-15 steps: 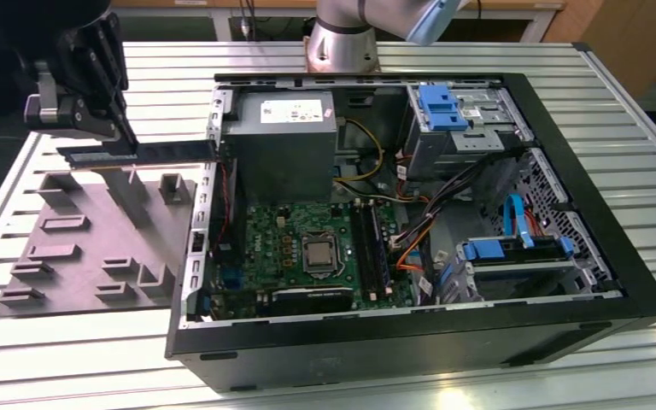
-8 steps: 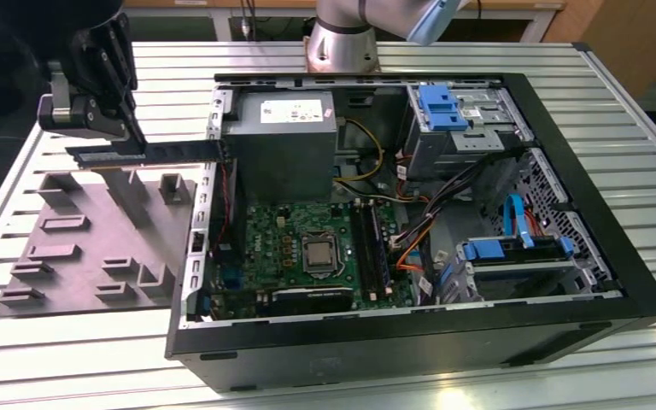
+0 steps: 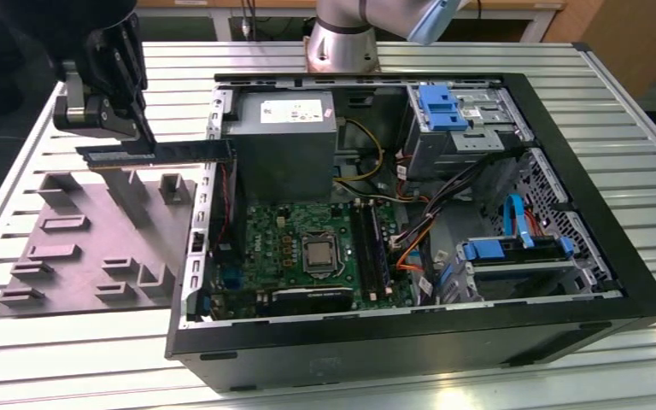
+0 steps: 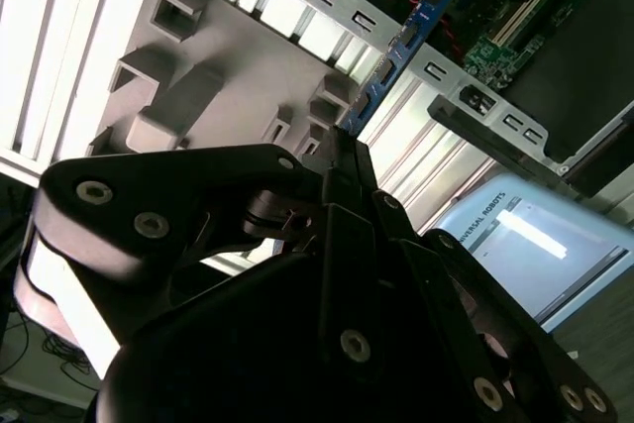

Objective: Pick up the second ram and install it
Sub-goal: 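Pick up the second ram and move it above second insertion slot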

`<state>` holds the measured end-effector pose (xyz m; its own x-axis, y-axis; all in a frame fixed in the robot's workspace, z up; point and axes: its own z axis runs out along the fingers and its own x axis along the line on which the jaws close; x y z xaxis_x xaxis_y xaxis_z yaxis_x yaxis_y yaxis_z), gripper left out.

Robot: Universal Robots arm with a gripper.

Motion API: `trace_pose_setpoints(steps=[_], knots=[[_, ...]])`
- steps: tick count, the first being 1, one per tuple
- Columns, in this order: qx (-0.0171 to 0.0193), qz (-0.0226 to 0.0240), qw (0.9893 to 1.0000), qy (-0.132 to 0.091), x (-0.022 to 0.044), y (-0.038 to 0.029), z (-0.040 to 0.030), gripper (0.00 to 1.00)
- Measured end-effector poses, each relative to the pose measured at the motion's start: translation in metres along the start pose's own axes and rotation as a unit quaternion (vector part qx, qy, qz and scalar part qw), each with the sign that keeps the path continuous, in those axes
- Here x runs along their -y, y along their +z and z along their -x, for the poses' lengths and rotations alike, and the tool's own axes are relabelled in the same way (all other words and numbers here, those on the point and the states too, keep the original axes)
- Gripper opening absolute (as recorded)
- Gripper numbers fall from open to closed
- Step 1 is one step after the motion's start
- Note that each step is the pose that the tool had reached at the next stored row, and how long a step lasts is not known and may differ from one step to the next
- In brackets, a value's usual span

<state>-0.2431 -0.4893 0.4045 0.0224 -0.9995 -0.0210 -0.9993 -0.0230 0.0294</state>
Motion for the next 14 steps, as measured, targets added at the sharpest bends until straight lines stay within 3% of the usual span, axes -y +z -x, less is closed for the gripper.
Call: trace_pose_setpoints(steps=[14], knots=[[0.0000, 0.0000, 1.0000, 0.000, 0.0140, -0.0004, -0.0003, 0.12]])
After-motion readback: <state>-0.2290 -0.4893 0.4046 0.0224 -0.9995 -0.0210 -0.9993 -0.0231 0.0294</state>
